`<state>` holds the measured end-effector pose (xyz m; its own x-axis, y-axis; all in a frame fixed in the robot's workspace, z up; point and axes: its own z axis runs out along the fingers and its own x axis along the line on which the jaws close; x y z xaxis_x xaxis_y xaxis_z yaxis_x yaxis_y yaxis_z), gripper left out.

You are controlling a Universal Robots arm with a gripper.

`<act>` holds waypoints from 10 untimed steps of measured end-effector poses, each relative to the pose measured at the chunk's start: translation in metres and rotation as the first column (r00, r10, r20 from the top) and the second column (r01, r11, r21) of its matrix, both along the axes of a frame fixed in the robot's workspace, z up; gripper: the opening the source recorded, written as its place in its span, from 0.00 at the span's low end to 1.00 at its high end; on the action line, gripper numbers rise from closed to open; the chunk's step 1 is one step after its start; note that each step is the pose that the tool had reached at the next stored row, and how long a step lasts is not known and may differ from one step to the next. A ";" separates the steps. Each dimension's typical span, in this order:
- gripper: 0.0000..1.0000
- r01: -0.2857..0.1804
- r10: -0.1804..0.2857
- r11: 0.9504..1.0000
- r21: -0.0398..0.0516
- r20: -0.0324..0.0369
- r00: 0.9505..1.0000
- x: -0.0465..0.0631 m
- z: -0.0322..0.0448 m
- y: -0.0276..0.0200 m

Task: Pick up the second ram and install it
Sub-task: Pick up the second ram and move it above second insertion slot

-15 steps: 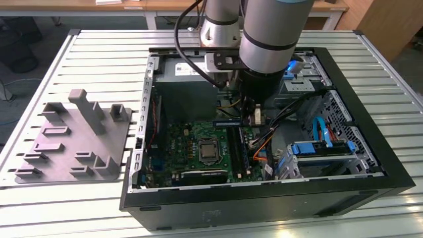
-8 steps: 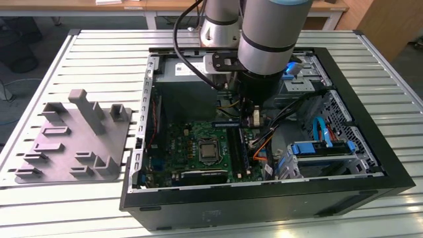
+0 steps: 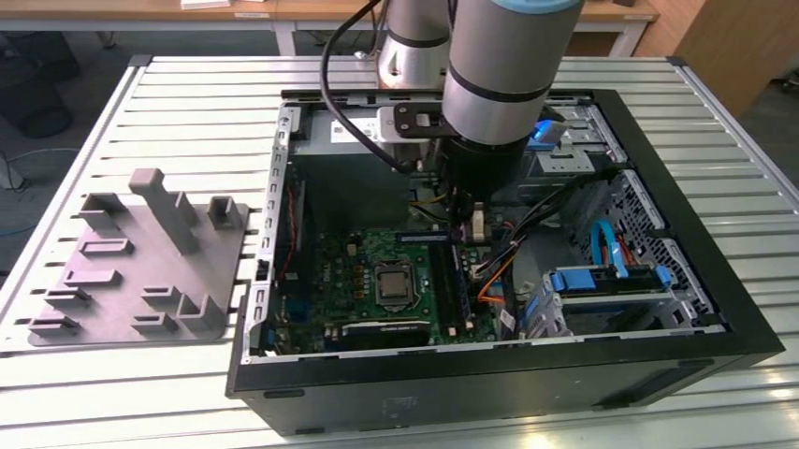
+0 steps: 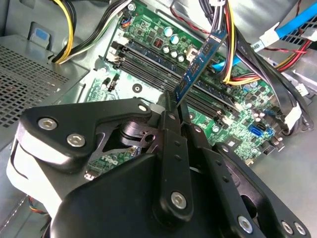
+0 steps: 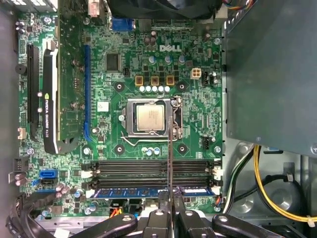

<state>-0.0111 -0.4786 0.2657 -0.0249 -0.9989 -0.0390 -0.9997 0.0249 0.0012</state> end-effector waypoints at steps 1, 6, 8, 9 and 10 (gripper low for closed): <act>0.14 0.000 0.000 1.000 0.000 0.000 1.000 -0.001 -0.0001 0.0000; 0.14 0.000 0.000 1.000 0.000 0.000 1.000 -0.005 -0.0002 0.0000; 0.14 0.000 0.000 1.000 0.000 0.000 1.000 -0.005 -0.0002 0.0000; 0.14 0.000 0.000 1.000 0.000 0.000 1.000 -0.005 -0.0002 0.0000; 0.14 0.000 0.000 1.000 0.000 0.000 1.000 -0.005 -0.0002 0.0000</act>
<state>-0.0160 -0.4786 0.2655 -0.0249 -0.9989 -0.0392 -0.9997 0.0249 0.0012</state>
